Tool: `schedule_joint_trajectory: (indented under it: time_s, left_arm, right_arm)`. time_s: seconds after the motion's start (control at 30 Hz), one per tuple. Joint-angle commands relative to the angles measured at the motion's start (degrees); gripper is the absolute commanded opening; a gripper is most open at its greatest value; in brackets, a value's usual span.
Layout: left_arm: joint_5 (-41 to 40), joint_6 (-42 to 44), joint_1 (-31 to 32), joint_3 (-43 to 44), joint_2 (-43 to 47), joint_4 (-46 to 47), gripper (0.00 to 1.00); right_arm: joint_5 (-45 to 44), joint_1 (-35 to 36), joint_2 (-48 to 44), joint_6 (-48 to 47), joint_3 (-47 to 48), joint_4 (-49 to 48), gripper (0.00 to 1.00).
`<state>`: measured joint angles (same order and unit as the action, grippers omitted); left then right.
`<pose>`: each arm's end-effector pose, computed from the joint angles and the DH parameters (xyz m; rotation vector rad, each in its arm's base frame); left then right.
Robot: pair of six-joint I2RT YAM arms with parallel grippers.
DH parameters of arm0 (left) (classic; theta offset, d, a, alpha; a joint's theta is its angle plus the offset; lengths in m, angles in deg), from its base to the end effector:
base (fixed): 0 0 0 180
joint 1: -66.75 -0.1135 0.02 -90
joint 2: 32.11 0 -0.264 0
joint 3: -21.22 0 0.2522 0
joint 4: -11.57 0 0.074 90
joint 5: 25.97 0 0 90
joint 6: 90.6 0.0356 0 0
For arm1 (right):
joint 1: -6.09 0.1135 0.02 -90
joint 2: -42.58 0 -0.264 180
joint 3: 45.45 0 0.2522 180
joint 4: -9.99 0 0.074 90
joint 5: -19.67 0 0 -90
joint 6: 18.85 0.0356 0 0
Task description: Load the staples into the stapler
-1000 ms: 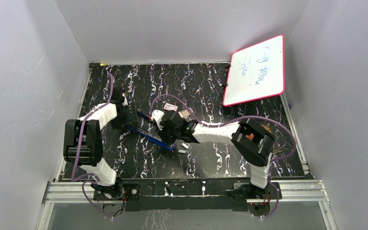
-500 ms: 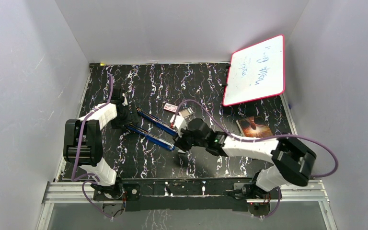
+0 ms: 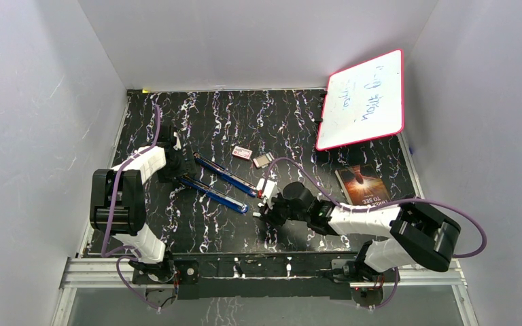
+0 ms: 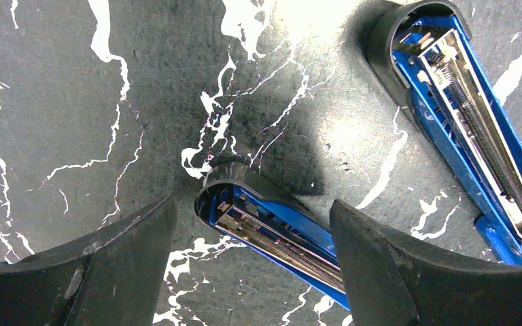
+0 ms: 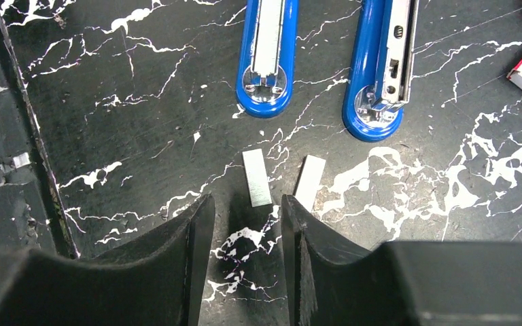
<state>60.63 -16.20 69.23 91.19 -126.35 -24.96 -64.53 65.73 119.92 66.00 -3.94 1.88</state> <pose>0.3227 -0.0119 0.1775 -0.3205 2.6095 -0.0305 0.1301 0.2292 0.1726 -1.1927 1.7584 0.6831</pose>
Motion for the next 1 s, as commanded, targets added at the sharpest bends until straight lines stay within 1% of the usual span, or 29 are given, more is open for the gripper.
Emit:
schedule_joint_trajectory:
  time_s: [0.0,0.47,0.97]
  left_arm:
    - [0.3,0.2,0.2,1.3,1.6,-0.9,0.81]
    - [0.3,0.3,0.1,1.3,1.7,-1.0,0.81]
    - [0.2,0.4,0.1,1.3,1.6,-1.0,0.81]
  right_arm:
    - [1.4,-0.4,0.7,0.3,-0.8,-5.8,0.50]
    - [-0.6,-0.6,5.6,1.6,-0.6,-5.7,0.51]
    - [1.6,-0.8,10.3,-0.4,2.2,-5.3,0.52]
